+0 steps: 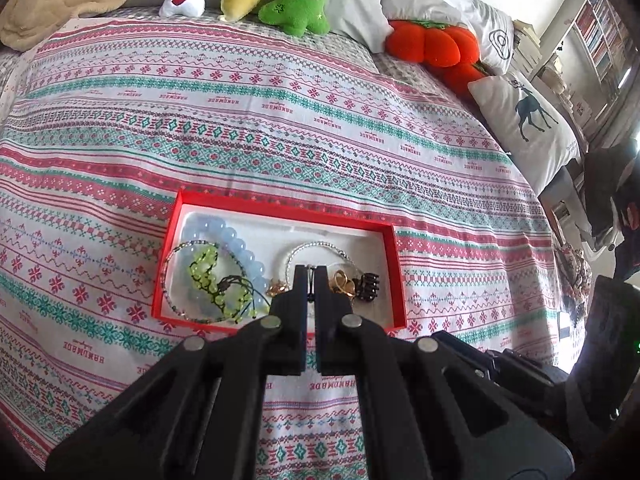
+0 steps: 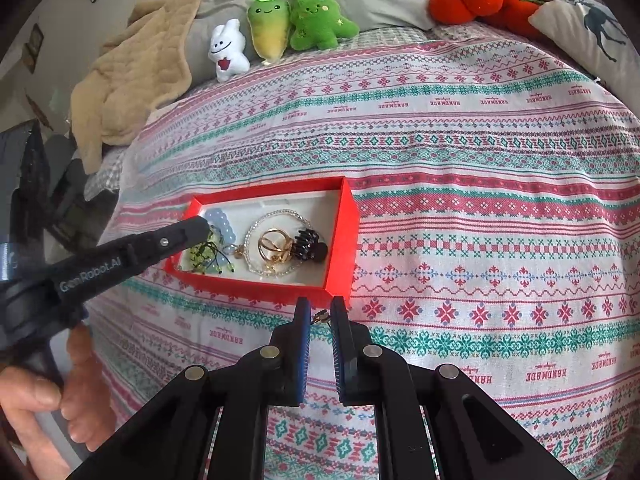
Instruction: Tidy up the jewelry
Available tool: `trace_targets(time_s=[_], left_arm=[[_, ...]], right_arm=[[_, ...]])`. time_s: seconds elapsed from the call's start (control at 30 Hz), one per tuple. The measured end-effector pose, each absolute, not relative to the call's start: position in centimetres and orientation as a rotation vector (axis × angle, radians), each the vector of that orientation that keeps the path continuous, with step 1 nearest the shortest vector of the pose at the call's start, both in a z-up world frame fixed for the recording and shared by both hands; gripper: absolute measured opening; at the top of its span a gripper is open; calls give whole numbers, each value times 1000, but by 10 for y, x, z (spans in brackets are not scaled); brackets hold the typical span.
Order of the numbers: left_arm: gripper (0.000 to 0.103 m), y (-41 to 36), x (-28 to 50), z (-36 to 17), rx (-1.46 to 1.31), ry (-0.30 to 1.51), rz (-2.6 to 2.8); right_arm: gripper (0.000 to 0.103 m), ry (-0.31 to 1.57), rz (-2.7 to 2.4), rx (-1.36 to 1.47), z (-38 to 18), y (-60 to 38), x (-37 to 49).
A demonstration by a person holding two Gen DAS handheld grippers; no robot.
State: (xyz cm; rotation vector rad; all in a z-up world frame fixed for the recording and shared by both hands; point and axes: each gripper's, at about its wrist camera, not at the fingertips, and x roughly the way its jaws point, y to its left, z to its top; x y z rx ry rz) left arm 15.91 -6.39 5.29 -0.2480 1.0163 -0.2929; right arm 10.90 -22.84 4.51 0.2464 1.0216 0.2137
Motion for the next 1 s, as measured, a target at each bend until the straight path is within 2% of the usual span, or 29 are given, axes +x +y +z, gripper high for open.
trace_targets(time_s=[0.3, 1.0], left_arm=[[3, -69, 171, 41, -302, 1036, -300], [3, -51, 187, 28, -390, 1045, -330]], right_arm=[[10, 971, 231, 276, 58, -216, 140], [11, 951, 270, 409, 27, -208, 188]])
